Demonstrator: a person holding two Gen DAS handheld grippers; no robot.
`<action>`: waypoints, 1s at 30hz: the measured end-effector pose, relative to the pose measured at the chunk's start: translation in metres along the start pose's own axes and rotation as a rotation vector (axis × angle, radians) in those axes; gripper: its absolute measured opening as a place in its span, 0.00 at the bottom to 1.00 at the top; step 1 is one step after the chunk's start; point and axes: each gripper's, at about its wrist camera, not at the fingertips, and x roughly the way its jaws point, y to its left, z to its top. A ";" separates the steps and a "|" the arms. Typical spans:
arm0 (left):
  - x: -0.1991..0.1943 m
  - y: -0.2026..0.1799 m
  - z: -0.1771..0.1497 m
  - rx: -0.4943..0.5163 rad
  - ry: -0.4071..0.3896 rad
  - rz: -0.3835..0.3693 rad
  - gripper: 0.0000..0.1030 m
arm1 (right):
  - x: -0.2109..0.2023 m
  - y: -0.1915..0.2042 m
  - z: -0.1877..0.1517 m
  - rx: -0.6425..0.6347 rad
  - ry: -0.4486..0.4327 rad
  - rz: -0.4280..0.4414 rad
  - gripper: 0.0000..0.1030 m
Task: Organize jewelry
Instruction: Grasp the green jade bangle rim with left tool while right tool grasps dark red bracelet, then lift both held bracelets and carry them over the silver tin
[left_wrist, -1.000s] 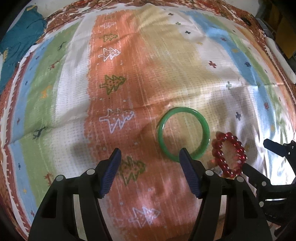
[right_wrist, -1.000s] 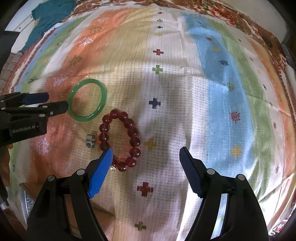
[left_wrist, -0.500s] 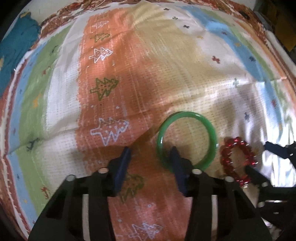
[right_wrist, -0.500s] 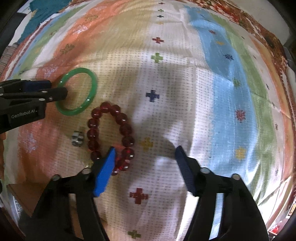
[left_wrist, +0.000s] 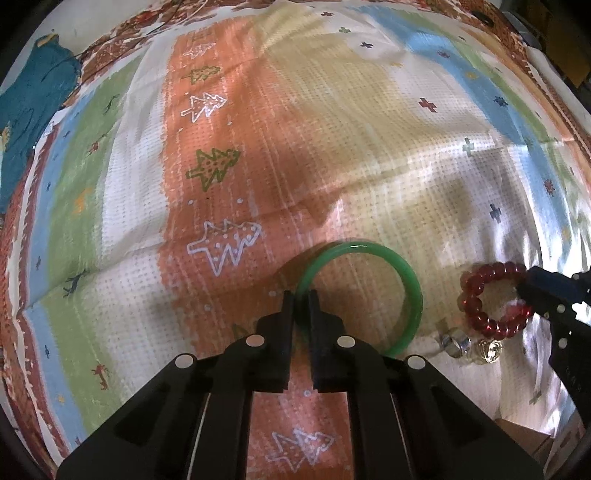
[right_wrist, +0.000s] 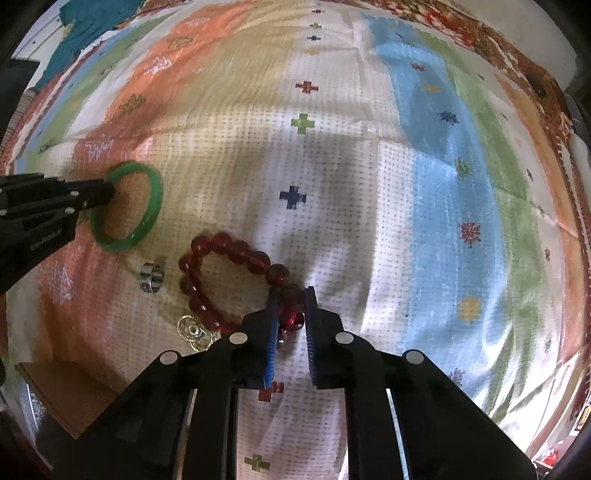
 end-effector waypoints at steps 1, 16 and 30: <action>-0.001 0.000 0.001 -0.001 0.000 0.001 0.06 | -0.002 -0.001 0.000 0.001 -0.006 -0.002 0.14; -0.051 -0.003 -0.019 0.003 -0.055 -0.003 0.07 | -0.036 -0.002 0.003 0.012 -0.107 -0.001 0.14; -0.089 -0.002 -0.021 0.010 -0.119 -0.020 0.07 | -0.075 -0.004 -0.003 0.038 -0.200 0.037 0.14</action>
